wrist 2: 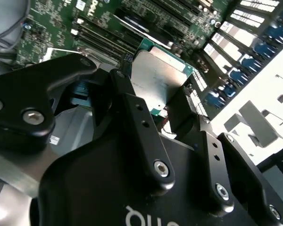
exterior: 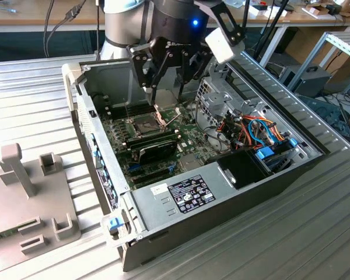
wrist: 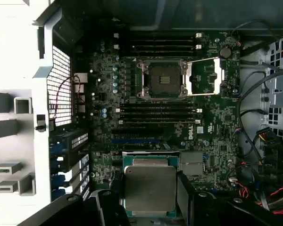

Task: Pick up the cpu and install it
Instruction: 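Pick up the cpu and move it towards the insertion slot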

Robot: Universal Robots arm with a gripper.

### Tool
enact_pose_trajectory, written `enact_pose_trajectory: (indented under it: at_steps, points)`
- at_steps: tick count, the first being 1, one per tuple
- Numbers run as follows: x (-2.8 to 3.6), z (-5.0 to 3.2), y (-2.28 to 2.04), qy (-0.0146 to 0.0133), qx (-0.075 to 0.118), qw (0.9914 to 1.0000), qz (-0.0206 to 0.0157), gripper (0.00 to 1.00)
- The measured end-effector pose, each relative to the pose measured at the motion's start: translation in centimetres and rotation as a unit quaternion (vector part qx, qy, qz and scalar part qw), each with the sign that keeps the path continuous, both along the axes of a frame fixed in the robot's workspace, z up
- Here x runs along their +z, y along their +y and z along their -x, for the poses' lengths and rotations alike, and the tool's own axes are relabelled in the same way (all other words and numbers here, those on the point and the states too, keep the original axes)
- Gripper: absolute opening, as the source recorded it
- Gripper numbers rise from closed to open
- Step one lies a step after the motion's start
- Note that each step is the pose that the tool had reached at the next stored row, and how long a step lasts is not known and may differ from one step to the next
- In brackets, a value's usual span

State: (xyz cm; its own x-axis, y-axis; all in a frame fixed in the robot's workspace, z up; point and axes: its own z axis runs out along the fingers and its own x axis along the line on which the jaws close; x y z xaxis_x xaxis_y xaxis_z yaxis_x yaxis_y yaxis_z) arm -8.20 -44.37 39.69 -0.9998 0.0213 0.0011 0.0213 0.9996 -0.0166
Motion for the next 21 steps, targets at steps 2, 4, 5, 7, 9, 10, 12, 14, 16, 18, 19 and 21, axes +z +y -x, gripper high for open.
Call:
enact_pose_trajectory:
  at_steps: [2, 4, 5, 7, 9, 10, 12, 14, 16, 18, 19, 21]
  points:
    - [0.00, -1.06, 0.00, 0.0000, 0.000, 1.00000, 0.0000, 0.55]
    - [0.00, -2.16, 0.00, 0.0000, 0.000, 1.00000, 0.0000, 0.55]
    - [0.00, -2.50, 0.00, 0.0000, 0.000, 1.00000, 0.0000, 0.55]
    - [0.00, -3.16, 0.00, 0.0000, 0.000, 1.00000, 0.0000, 0.55]
    - [0.00, -3.94, 0.00, 0.0000, 0.000, 1.00000, 0.0000, 0.55]
    - [0.00, -4.62, 0.00, 0.0000, 0.000, 1.00000, 0.0000, 0.55]
    - [0.00, -5.82, 0.00, 0.0000, 0.000, 1.00000, 0.0000, 0.55]
    - [0.00, -6.73, 0.00, 0.0000, 0.000, 1.00000, 0.0000, 0.55]
    - [0.00, -6.84, 0.00, 0.0000, 0.000, 1.00000, 0.0000, 0.55]
    - [0.00, -6.84, 0.00, 0.0000, 0.000, 1.00000, 0.0000, 0.55]
    - [0.00, -6.84, 0.00, 0.0000, 0.000, 1.00000, 0.0000, 0.55]
    - [0.00, -6.84, 0.00, 0.0000, 0.000, 1.00000, 0.0000, 0.55]
